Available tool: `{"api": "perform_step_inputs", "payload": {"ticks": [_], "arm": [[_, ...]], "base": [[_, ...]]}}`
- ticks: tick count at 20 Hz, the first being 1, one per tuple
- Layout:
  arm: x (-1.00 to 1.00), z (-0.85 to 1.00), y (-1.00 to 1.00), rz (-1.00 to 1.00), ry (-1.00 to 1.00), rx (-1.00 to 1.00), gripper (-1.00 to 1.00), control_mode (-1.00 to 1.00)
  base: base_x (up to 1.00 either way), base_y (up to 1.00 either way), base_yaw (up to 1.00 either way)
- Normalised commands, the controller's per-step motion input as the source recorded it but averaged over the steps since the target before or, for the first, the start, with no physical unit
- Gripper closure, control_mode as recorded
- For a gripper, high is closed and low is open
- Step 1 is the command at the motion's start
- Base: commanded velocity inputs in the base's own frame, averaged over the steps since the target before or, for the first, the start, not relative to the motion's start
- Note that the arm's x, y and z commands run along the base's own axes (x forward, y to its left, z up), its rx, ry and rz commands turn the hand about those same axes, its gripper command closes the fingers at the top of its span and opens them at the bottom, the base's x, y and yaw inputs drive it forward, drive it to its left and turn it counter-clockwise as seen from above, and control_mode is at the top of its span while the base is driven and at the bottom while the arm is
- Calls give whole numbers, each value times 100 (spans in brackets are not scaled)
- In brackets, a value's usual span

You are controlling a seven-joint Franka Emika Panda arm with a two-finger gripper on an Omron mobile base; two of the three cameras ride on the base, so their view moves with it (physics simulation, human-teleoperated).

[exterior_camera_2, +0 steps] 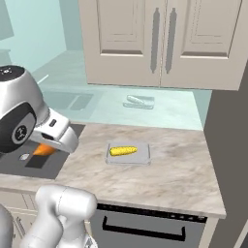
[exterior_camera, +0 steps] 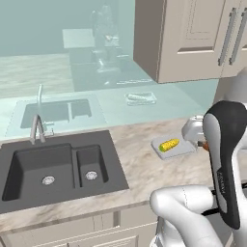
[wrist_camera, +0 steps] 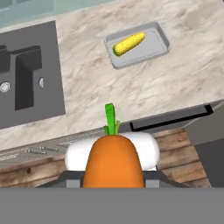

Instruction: Take the carrot and corn out of the freezer and place them in the tupperware container on the counter. Then put the tupperware containing the vegetables back in the freezer.

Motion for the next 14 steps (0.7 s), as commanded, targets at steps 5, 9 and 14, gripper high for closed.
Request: {"api": "perform_step_inputs", "payload": {"ticks": [5,9,14], "arm": [[28,-46,0,0,7,0,100,-100],[32,-50,0,0,4,0,100,-100],[43,-49,-10,0,0,0,100,-100]], "base": [[0,0,0],[0,0,0],[0,0,0]]}}
